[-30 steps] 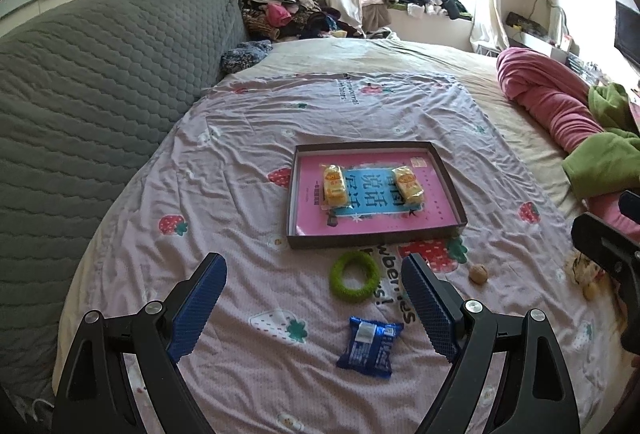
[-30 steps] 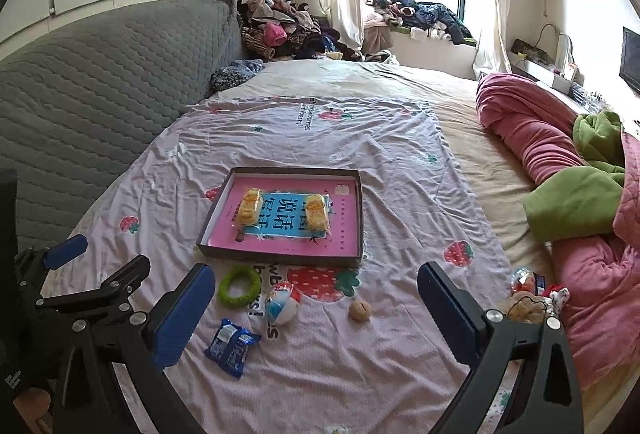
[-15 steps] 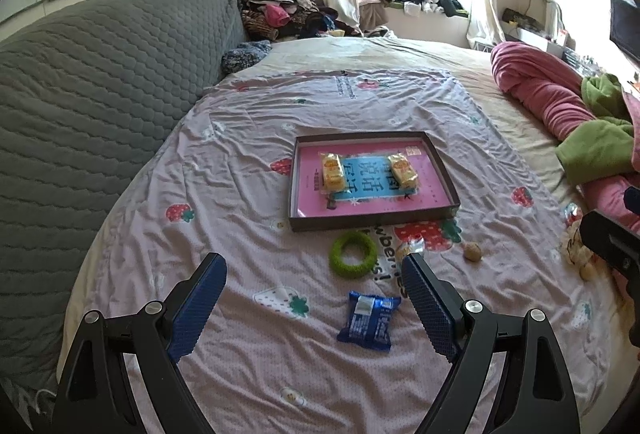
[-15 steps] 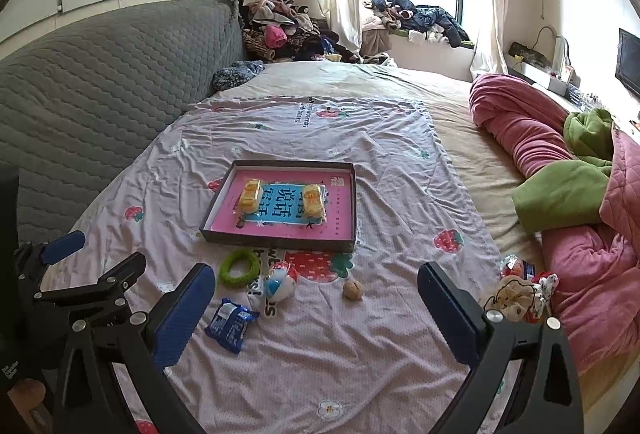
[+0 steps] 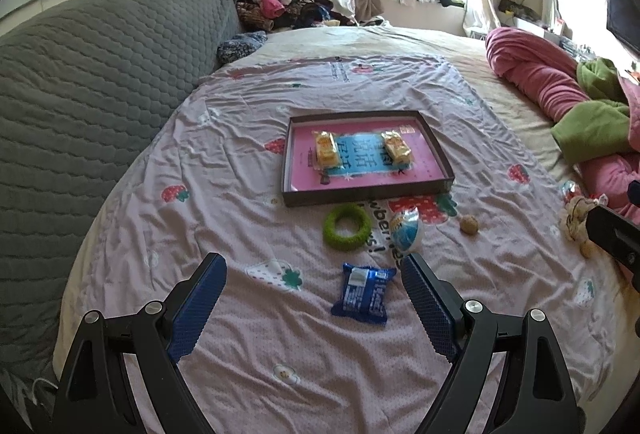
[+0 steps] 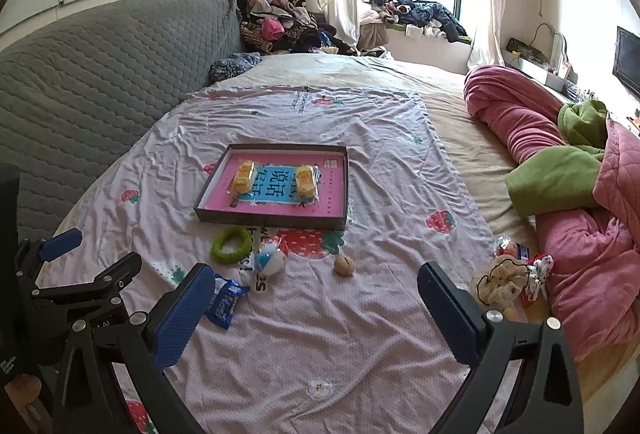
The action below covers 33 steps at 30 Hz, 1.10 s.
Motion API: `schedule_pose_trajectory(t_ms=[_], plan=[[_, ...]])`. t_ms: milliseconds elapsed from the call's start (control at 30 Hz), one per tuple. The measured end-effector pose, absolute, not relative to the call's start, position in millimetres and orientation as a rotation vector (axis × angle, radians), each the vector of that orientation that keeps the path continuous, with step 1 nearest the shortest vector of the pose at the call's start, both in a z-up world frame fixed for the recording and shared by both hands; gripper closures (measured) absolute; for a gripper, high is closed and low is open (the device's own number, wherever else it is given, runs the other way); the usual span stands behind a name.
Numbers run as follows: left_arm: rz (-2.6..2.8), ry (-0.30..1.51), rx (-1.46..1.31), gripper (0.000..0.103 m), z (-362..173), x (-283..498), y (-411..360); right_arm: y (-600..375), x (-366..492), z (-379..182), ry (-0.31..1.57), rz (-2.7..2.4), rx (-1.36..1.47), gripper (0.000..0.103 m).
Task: Organize objects
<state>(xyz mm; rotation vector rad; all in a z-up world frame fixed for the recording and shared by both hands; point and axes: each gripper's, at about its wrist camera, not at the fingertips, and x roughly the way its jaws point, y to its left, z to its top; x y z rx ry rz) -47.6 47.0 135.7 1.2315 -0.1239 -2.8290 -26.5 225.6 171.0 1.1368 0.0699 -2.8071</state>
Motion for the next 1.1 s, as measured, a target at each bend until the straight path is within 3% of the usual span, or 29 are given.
schedule_pose_trajectory(t_ms=[1100], plan=[[-2.81,-0.118,1.318,0.013,67.1,-53.2,51.7,230.7,-37.8,114.6,0.104,-2.771,1.212,0.001]])
